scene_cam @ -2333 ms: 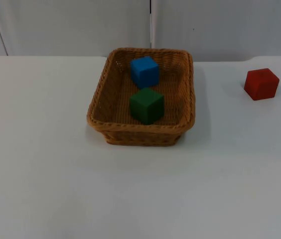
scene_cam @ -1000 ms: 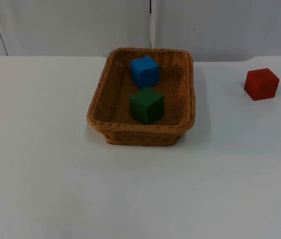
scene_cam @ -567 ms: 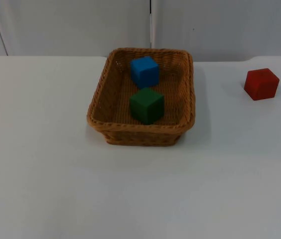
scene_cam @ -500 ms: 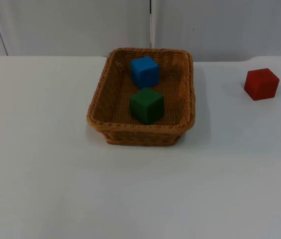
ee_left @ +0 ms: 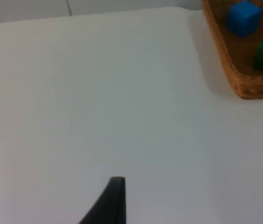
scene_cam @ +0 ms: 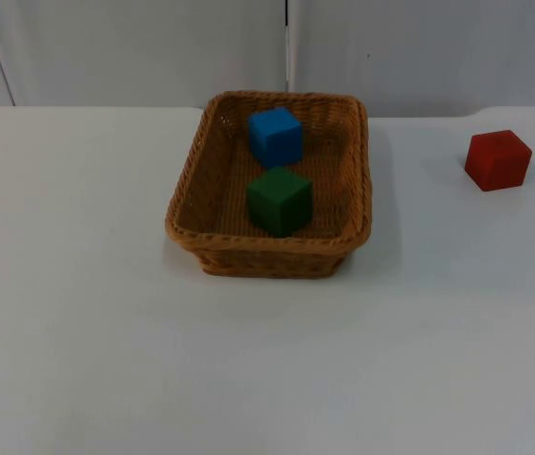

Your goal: Pick up one cube with each hand and place exactly two cubes into the same basket, leaving the remaining cube outside.

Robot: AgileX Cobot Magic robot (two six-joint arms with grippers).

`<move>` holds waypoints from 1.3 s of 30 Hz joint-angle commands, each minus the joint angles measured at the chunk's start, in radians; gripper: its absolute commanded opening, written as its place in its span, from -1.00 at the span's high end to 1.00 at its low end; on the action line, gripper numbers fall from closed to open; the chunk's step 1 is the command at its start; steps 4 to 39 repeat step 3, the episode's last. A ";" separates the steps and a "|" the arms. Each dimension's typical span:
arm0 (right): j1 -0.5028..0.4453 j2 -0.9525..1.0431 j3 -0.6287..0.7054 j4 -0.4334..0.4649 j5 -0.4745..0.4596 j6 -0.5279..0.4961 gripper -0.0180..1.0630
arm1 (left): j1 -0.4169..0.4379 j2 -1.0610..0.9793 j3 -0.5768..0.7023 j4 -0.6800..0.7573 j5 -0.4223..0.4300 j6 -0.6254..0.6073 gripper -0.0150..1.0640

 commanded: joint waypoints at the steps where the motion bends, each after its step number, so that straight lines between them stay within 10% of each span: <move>1: -0.005 -0.003 -0.001 0.003 -0.004 -0.003 -0.99 | 0.035 -0.004 0.004 0.008 -0.010 -0.006 -0.97; 39: -0.005 -0.003 -0.001 0.003 -0.004 -0.003 -0.99 | 0.070 -0.004 0.004 0.008 -0.010 -0.006 -0.97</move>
